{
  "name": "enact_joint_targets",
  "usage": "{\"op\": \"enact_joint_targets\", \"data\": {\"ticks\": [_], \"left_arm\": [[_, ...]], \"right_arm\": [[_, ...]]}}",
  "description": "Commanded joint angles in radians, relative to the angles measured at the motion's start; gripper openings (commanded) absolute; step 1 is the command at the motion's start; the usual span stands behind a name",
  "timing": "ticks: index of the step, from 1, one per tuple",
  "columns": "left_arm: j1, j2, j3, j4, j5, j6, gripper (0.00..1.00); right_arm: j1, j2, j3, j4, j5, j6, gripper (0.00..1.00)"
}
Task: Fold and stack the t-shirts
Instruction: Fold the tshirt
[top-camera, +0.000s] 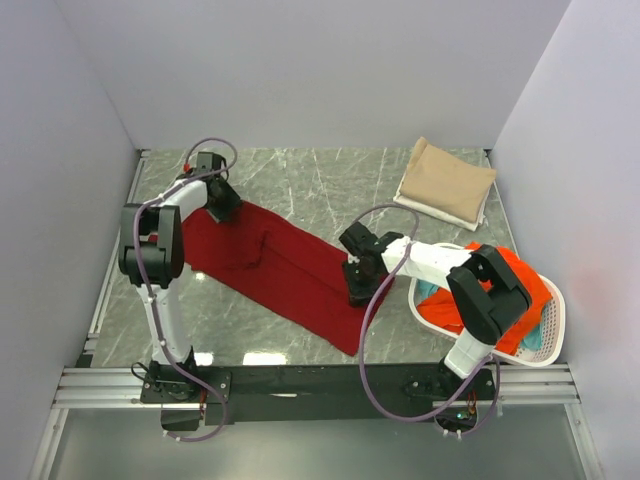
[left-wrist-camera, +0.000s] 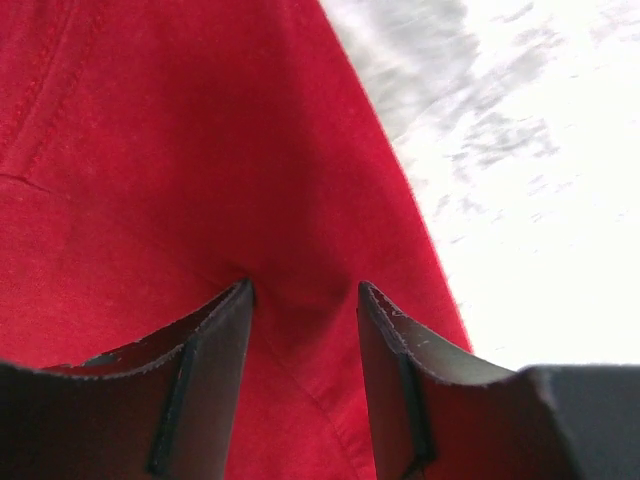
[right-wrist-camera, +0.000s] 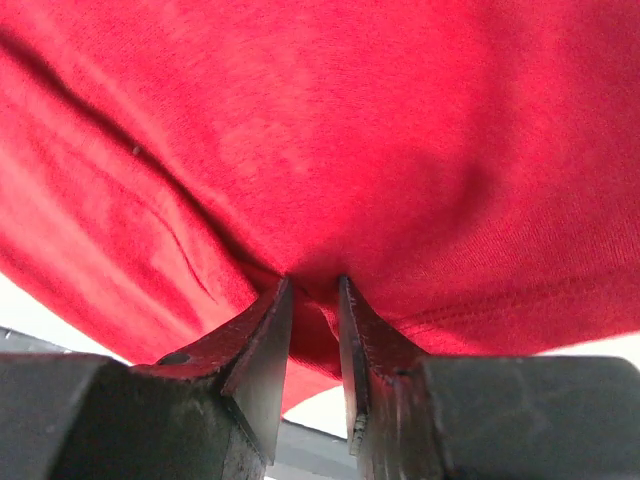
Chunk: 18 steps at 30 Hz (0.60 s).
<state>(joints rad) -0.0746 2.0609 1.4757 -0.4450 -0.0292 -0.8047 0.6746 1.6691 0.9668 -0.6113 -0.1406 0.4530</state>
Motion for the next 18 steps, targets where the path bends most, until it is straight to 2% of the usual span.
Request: {"op": "enact_joint_targets", "data": {"ticks": [1,7,10,18], "left_arm": [[-0.027,0.083,0.087,-0.02,-0.026,0.055,0.52],[-0.073,0.218,0.305,-0.073,-0.021,0.116,0.53],[-0.106,0.257,0.36,-0.075,-0.023,0.151,0.52],[-0.166,0.239,0.397,-0.055,0.009,0.162,0.51]], "right_arm": [[0.052,0.015,0.007,0.041,-0.054,0.039,0.33],[0.141,0.047,0.024,0.07,-0.108,0.098,0.32],[0.195,0.063,0.041,0.082,-0.125,0.107,0.32],[0.296,0.074,0.141,0.032,-0.103,0.059,0.31]]}}
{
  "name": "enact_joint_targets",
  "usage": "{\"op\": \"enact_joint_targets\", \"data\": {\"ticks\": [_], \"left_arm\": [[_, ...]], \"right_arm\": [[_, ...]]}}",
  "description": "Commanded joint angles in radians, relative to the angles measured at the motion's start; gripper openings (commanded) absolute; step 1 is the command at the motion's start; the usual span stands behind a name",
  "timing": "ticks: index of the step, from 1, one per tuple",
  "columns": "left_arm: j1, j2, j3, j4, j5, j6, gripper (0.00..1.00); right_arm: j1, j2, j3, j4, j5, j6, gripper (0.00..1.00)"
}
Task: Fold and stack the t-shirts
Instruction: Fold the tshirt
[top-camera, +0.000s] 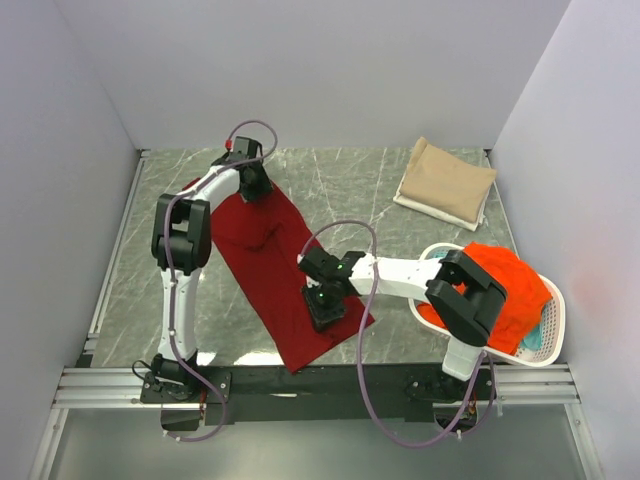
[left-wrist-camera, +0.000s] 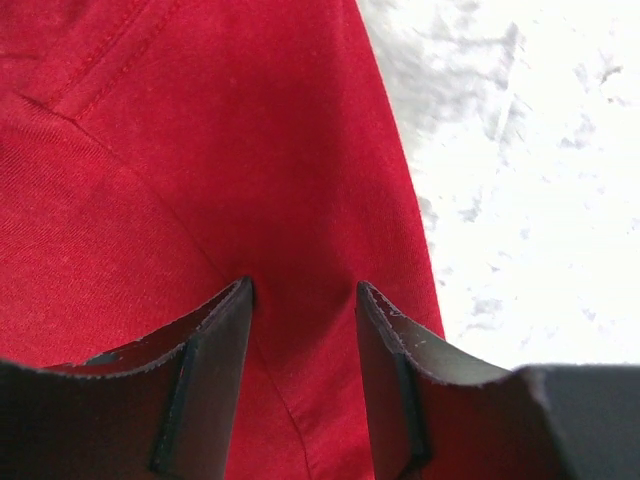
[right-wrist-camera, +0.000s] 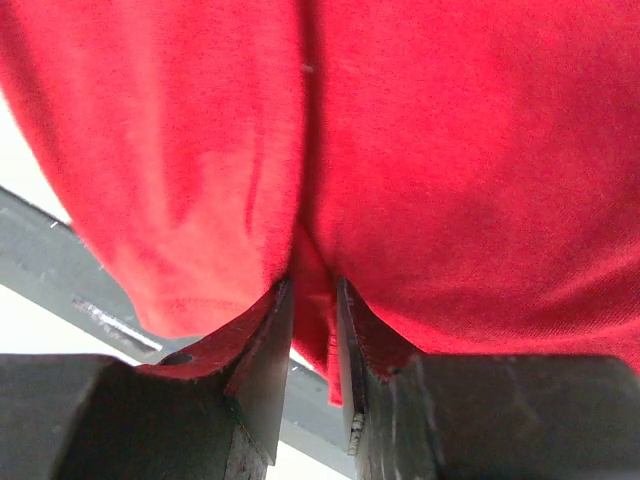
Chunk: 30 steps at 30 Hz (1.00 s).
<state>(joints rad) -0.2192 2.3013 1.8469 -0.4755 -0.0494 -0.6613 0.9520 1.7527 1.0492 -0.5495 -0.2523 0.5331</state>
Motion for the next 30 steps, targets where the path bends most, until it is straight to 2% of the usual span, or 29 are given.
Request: {"op": "enact_joint_targets", "data": {"ticks": [1,8,11,15,21,30], "left_arm": [[-0.023,-0.014,0.034,-0.034,0.031,0.016,0.51],[-0.023,-0.182,0.075,-0.089,0.02,-0.001,0.52],[-0.017,-0.235,0.032,-0.106,0.02,-0.017,0.53],[-0.002,-0.272,-0.11,-0.1,0.029,-0.038,0.52],[0.021,-0.25,-0.21,-0.097,0.016,-0.064,0.52],[0.027,-0.115,-0.183,-0.095,-0.026,-0.09,0.51]], "right_arm": [[0.018,-0.019,0.075,-0.039,0.015,-0.033,0.32],[0.007,-0.098,0.143,-0.135,0.111,-0.113,0.33],[-0.005,-0.087,0.117,-0.115,0.123,-0.124,0.33],[-0.019,-0.065,0.061,-0.046,0.124,-0.122,0.32],[-0.018,-0.03,0.017,0.023,0.091,-0.11,0.32],[-0.007,-0.004,-0.043,0.102,-0.025,-0.081,0.32]]}}
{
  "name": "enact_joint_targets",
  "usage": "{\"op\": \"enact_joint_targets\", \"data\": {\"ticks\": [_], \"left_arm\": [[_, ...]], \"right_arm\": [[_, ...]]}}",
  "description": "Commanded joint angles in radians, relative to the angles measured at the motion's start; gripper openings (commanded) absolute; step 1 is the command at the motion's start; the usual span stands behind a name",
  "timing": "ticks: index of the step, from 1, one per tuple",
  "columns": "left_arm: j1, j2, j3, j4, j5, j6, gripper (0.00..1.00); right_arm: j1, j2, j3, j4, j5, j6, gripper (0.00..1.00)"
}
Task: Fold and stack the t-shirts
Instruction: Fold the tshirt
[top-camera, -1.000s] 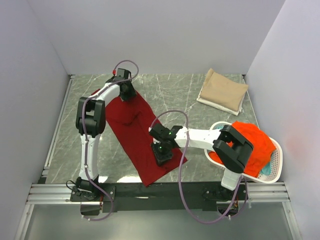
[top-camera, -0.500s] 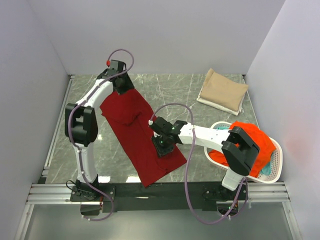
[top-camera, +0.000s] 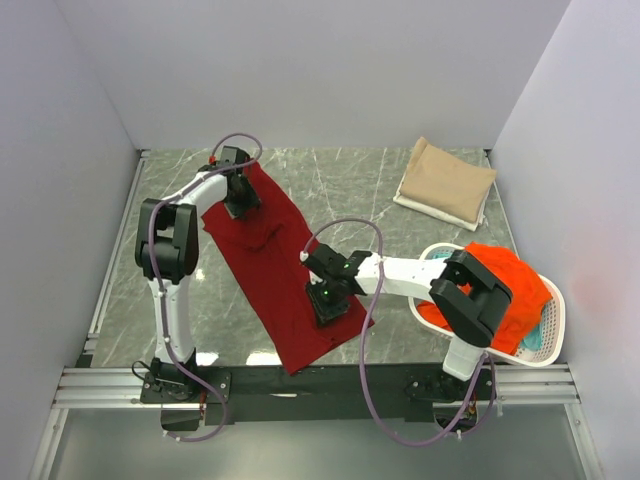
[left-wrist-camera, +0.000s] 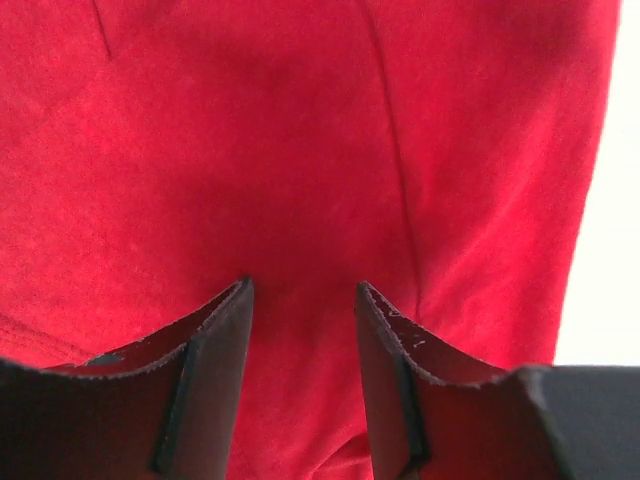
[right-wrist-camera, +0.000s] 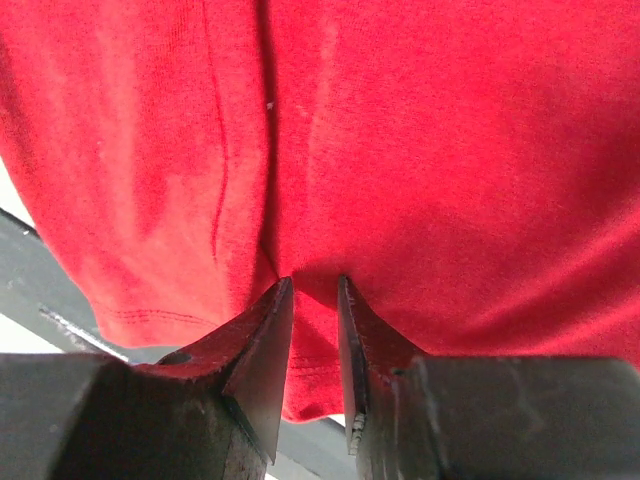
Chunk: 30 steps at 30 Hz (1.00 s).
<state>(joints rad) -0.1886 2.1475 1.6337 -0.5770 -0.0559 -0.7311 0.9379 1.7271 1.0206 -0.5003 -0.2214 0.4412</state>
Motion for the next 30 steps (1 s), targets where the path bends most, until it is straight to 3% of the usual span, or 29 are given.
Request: {"op": "enact_joint_targets", "data": {"ticks": [1,12,22,25,30], "left_arm": [[-0.005,0.06,0.04,0.003,-0.021,-0.018,0.51],[-0.038,0.202,0.259,0.014,0.019,0.048,0.53],[-0.086,0.287,0.359,0.126,0.122,0.099,0.57],[-0.091,0.282,0.39,0.138,0.152,0.11,0.65],[-0.095,0.187,0.434,0.163,0.176,0.122,0.78]], "right_arm": [[0.012,0.023,-0.016,0.054,-0.065,0.013,0.33],[0.076,0.126,0.058,0.078,-0.18,0.005,0.32],[0.118,0.223,0.199,0.06,-0.216,-0.007,0.32],[0.128,0.209,0.222,0.057,-0.197,-0.002,0.33],[0.128,0.09,0.317,-0.09,-0.096,-0.025,0.35]]}}
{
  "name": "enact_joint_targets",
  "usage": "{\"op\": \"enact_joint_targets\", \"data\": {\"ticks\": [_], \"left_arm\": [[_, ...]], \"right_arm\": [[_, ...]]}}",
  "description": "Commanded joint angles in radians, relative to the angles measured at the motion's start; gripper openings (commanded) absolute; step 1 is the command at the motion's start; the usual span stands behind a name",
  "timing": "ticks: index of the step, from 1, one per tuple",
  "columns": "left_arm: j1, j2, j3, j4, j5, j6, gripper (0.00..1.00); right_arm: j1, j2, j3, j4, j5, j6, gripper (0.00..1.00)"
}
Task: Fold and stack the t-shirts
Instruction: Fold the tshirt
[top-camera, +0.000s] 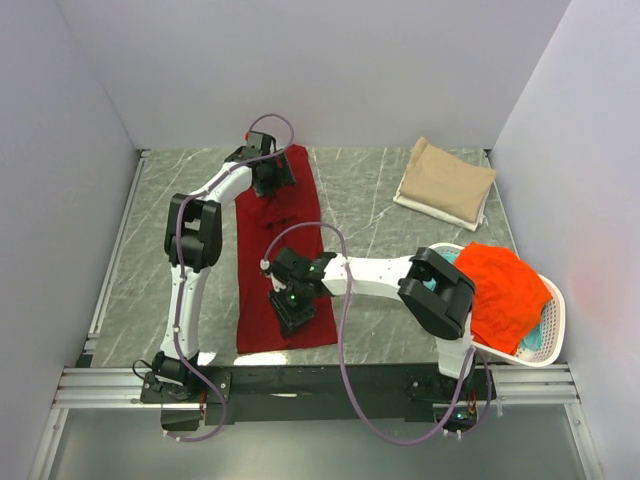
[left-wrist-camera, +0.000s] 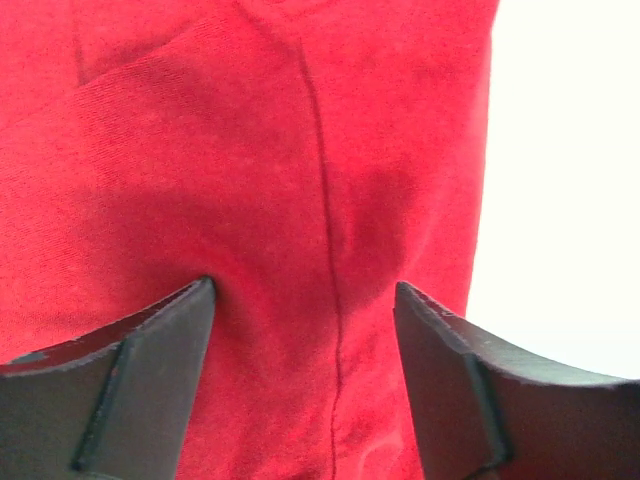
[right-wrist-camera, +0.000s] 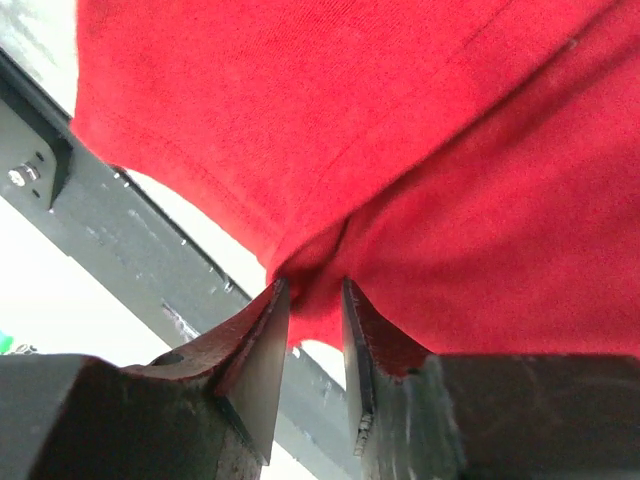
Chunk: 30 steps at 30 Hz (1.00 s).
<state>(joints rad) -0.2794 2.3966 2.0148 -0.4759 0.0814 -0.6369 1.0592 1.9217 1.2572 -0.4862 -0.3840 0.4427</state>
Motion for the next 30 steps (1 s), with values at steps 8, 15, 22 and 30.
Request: {"op": "enact_joint_targets", "data": {"ticks": [8,15,22,30], "left_arm": [[-0.004,-0.394,-0.057,0.011,-0.017,0.011,0.83],[-0.004,-0.782,-0.584,-0.099,-0.136,-0.067,0.8],[-0.035,-1.06,-0.962,-0.223,-0.181,-0.139,0.8],[-0.09,-1.218,-1.137,-0.377,-0.235,-0.24,0.81]], "right_arm": [[-0.027,-0.334,0.004,-0.241,0.221,0.045,0.39],[-0.073,-0.415,-0.235,-0.187,0.189,0.109,0.39],[-0.073,-0.402,-0.329,-0.094,0.151,0.145,0.42],[-0.073,-0.36,-0.363,-0.046,0.131,0.156,0.42]]}}
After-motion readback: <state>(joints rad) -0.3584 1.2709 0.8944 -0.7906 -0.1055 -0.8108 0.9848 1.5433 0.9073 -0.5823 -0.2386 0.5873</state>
